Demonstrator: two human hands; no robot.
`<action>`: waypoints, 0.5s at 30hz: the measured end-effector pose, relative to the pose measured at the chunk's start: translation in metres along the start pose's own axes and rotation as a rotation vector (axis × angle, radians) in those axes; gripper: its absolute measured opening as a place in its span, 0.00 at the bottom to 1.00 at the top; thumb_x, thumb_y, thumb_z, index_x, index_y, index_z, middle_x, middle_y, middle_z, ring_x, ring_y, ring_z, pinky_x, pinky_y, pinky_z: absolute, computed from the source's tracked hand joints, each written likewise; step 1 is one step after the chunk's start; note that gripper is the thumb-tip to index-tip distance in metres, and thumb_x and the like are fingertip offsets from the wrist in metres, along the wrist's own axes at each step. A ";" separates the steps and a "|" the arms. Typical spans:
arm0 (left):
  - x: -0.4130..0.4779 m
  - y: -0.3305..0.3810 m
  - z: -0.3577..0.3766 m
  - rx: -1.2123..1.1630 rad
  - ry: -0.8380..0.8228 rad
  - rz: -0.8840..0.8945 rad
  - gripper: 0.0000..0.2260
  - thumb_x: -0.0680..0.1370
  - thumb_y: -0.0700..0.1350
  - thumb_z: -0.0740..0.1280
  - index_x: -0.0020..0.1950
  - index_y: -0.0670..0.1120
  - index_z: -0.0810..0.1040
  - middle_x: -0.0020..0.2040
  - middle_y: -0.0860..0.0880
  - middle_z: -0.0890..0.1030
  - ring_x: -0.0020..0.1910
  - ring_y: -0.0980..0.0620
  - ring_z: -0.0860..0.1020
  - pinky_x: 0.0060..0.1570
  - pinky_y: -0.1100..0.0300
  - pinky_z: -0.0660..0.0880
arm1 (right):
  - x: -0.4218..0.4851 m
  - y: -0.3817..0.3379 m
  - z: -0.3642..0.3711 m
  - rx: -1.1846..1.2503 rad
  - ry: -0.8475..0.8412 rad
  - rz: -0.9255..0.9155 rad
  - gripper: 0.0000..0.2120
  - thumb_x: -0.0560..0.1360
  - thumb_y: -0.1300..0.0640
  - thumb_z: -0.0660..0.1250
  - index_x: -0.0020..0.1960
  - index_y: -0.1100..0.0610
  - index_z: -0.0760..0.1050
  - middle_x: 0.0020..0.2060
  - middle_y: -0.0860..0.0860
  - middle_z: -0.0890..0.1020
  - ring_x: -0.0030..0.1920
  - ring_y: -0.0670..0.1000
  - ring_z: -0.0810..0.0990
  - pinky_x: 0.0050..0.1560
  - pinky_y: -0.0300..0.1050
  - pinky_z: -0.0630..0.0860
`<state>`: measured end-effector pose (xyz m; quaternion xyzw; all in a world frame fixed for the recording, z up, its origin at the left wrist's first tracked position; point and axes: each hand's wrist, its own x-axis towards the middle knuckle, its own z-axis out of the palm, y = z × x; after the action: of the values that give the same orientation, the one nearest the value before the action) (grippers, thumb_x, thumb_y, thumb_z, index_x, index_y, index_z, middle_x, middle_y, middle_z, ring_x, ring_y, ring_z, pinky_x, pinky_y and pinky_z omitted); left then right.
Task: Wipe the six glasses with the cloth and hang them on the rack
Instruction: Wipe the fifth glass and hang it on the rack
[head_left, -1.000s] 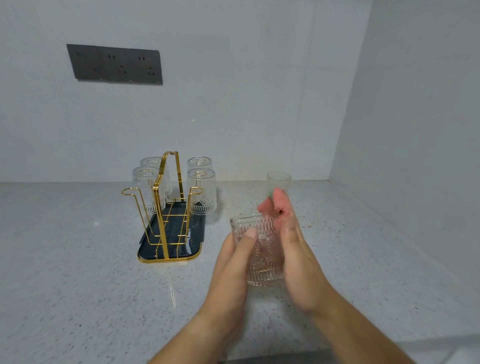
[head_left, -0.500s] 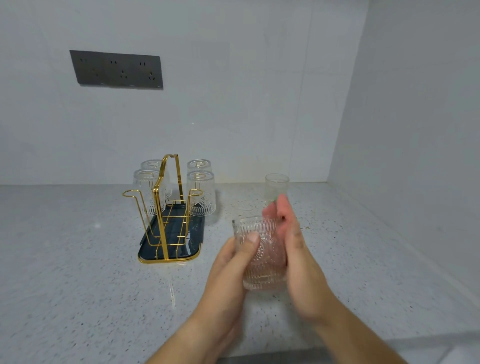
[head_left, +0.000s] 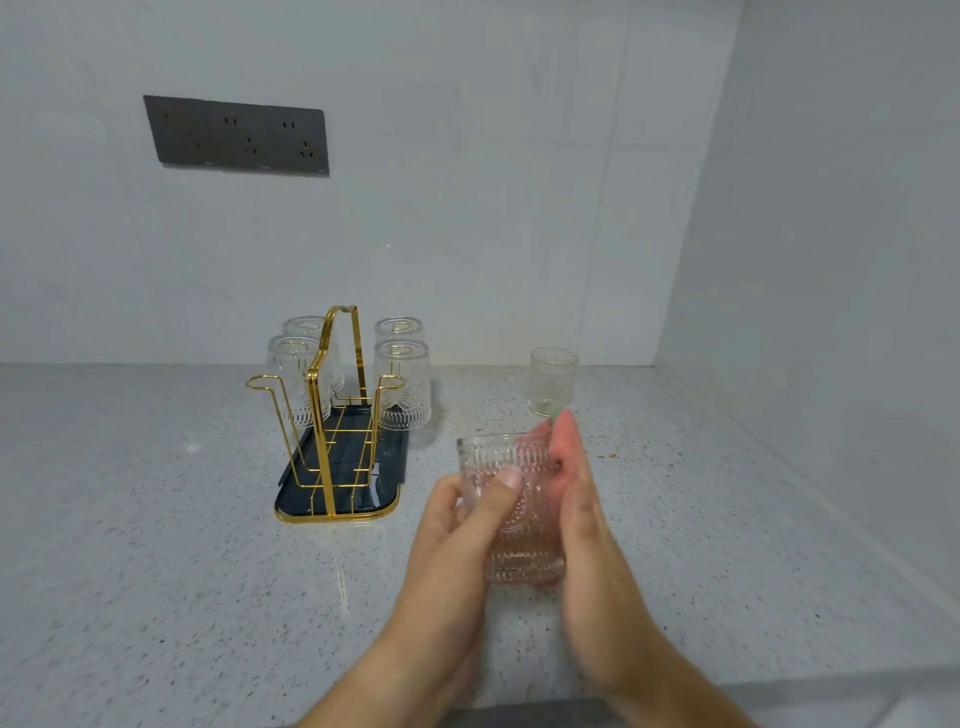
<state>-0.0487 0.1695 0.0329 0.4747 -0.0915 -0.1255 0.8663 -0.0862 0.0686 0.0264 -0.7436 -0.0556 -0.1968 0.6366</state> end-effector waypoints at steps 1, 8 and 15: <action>-0.002 -0.002 0.002 -0.001 -0.011 -0.018 0.24 0.73 0.52 0.72 0.65 0.40 0.79 0.56 0.39 0.87 0.51 0.44 0.87 0.48 0.52 0.83 | 0.010 0.000 -0.002 0.001 0.045 0.001 0.31 0.75 0.25 0.49 0.77 0.28 0.54 0.78 0.35 0.65 0.78 0.46 0.65 0.80 0.59 0.61; 0.005 0.012 0.003 0.011 0.021 -0.027 0.32 0.68 0.50 0.78 0.68 0.42 0.72 0.48 0.44 0.89 0.44 0.45 0.88 0.39 0.52 0.84 | -0.006 0.009 0.010 -0.085 -0.102 -0.014 0.28 0.74 0.26 0.47 0.75 0.23 0.50 0.80 0.32 0.53 0.80 0.39 0.55 0.80 0.55 0.57; 0.000 0.008 -0.001 0.027 -0.015 -0.036 0.32 0.68 0.51 0.76 0.66 0.36 0.73 0.44 0.45 0.87 0.40 0.49 0.86 0.41 0.55 0.82 | -0.007 0.002 0.006 -0.076 -0.017 0.038 0.33 0.69 0.18 0.46 0.74 0.21 0.48 0.80 0.36 0.60 0.75 0.44 0.66 0.77 0.57 0.61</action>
<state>-0.0472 0.1738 0.0390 0.4869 -0.0911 -0.1432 0.8568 -0.0907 0.0758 0.0217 -0.7697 -0.0392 -0.1803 0.6112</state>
